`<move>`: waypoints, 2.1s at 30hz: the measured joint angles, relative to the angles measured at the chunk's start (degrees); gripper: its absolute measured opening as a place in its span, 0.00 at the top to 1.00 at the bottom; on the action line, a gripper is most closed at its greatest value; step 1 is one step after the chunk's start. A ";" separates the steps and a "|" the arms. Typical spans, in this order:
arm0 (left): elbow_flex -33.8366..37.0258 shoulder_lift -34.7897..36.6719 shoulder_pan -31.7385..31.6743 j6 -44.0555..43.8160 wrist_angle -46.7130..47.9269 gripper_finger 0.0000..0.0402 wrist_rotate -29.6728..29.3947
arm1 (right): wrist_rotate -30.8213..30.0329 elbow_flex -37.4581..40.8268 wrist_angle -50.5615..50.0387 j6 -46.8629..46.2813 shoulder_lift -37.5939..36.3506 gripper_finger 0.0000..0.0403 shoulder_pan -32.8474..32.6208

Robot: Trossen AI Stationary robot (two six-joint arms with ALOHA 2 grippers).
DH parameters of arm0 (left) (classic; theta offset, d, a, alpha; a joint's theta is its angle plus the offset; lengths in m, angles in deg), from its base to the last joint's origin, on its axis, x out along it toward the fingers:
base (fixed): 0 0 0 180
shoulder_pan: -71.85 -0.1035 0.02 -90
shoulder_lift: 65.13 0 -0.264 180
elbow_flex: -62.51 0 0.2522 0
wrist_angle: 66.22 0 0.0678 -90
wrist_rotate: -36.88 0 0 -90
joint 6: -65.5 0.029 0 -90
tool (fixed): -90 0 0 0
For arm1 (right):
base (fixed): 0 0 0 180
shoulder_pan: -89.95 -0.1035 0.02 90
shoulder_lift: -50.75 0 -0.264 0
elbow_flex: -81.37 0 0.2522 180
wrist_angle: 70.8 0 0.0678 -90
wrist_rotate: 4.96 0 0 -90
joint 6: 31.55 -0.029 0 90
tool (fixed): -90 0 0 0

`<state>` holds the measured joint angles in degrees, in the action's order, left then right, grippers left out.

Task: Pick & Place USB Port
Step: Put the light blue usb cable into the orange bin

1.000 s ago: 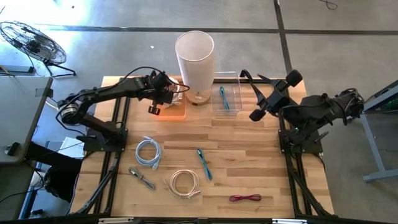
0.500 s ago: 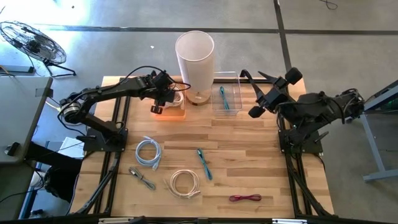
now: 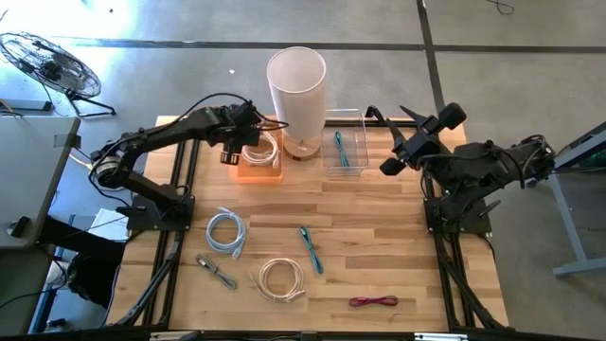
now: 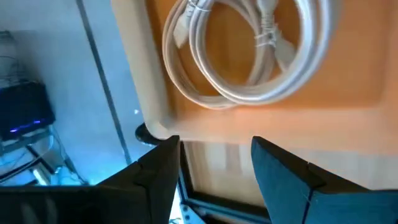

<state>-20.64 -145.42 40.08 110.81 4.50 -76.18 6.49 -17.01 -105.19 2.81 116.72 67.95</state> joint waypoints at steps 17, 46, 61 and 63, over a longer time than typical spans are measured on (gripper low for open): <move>-16.08 7.14 17.98 -39.56 33.24 0.58 33.39 | 1.15 0.00 -1.87 0.54 -0.20 0.60 -1.39; 6.91 5.07 50.66 -33.78 25.07 0.58 19.73 | 33.92 0.00 -24.92 -26.86 -0.20 0.62 0.93; 14.33 5.09 50.51 -25.21 15.73 0.58 11.47 | 41.72 0.00 -24.55 -34.31 -0.17 0.62 0.93; 14.88 5.09 50.51 -22.29 14.34 0.58 10.60 | 42.58 0.00 -24.07 -34.48 -0.17 0.62 0.93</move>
<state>-5.76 -140.33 90.59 88.52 18.84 -65.58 49.08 -17.01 -129.26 -31.68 116.55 68.87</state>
